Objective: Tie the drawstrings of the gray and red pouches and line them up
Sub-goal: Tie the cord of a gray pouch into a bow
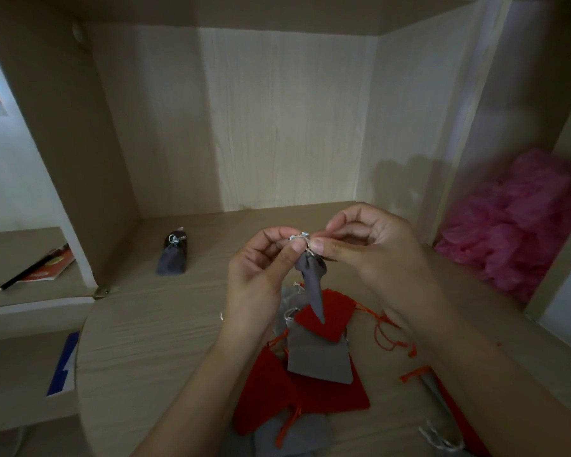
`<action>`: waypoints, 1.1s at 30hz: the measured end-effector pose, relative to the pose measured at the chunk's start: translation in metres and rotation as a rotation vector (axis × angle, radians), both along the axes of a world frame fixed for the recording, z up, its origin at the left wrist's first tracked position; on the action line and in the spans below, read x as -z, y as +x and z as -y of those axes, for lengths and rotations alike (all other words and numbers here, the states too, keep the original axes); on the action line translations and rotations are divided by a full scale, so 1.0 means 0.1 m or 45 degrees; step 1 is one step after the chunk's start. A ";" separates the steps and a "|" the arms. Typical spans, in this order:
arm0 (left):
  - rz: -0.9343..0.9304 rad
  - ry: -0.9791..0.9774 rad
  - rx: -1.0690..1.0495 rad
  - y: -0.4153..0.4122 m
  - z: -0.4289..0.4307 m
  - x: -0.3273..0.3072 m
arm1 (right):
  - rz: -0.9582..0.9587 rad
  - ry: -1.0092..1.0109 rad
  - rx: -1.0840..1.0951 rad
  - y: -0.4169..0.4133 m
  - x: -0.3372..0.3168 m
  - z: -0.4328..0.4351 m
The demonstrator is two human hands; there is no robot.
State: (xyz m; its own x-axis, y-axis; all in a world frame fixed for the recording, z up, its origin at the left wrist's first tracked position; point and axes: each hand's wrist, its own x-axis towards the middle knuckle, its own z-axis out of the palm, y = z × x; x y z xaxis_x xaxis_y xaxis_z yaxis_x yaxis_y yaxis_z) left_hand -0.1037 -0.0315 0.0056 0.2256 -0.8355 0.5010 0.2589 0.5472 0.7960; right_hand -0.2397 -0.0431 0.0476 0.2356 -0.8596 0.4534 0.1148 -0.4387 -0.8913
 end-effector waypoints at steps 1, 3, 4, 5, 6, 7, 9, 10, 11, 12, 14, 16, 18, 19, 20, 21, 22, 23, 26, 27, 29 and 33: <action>0.010 -0.003 0.009 0.00 0.00 0.00 | -0.003 -0.004 -0.004 0.00 0.00 0.00; 0.036 0.005 0.039 0.01 -0.01 0.00 | -0.015 -0.032 -0.022 -0.01 -0.01 0.00; 0.053 0.017 0.057 0.03 0.00 0.00 | -0.034 -0.056 -0.038 -0.01 -0.01 0.00; 0.074 0.027 0.073 0.05 0.00 0.00 | -0.064 -0.089 -0.058 -0.02 -0.02 0.01; 0.092 0.033 0.089 0.07 0.01 0.00 | -0.102 -0.132 -0.074 -0.03 -0.02 0.01; 0.115 0.036 0.097 0.10 0.02 0.00 | -0.147 -0.182 -0.084 -0.04 -0.03 0.01; 0.173 0.049 0.152 0.16 0.02 -0.01 | -0.247 -0.285 -0.091 -0.07 -0.04 0.02; 0.210 0.058 0.198 0.18 0.01 -0.02 | -0.296 -0.326 -0.100 -0.08 -0.04 0.03; 0.249 0.067 0.242 0.19 0.01 -0.01 | -0.344 -0.363 -0.114 -0.09 -0.05 0.03; 0.272 0.088 0.276 0.20 0.01 -0.01 | -0.391 -0.406 -0.127 -0.10 -0.05 0.04; 0.264 0.130 0.317 0.21 0.01 0.00 | -0.478 -0.502 -0.124 -0.11 -0.04 0.05; 0.228 0.177 0.348 0.21 0.02 0.01 | -0.555 -0.608 -0.093 -0.12 -0.04 0.06; 0.184 0.229 0.403 0.20 0.01 0.01 | -0.613 -0.699 -0.066 -0.12 -0.05 0.05; 0.154 0.257 0.433 0.21 0.01 0.01 | -0.630 -0.731 -0.058 -0.12 -0.05 0.04; 0.127 0.283 0.468 0.22 0.01 0.00 | -0.641 -0.757 -0.050 -0.12 -0.06 0.04; 0.104 0.308 0.497 0.23 0.01 0.01 | -0.655 -0.780 -0.043 -0.13 -0.06 0.03; 0.083 0.334 0.525 0.23 0.02 0.00 | -0.672 -0.800 -0.032 -0.13 -0.07 0.03; 0.055 0.358 0.559 0.23 0.03 0.00 | -0.689 -0.812 -0.023 -0.13 -0.07 0.02; -0.101 0.443 0.729 0.22 0.04 0.00 | -0.685 -0.816 -0.037 -0.15 -0.08 0.02; -0.151 0.472 0.790 0.21 0.04 -0.01 | -0.672 -0.804 -0.051 -0.16 -0.09 0.02; -0.215 0.542 0.879 0.18 0.03 -0.01 | -0.645 -0.779 -0.076 -0.16 -0.10 0.01; -0.421 0.668 0.975 0.10 0.00 -0.02 | -0.553 -0.721 -0.145 -0.15 -0.10 -0.01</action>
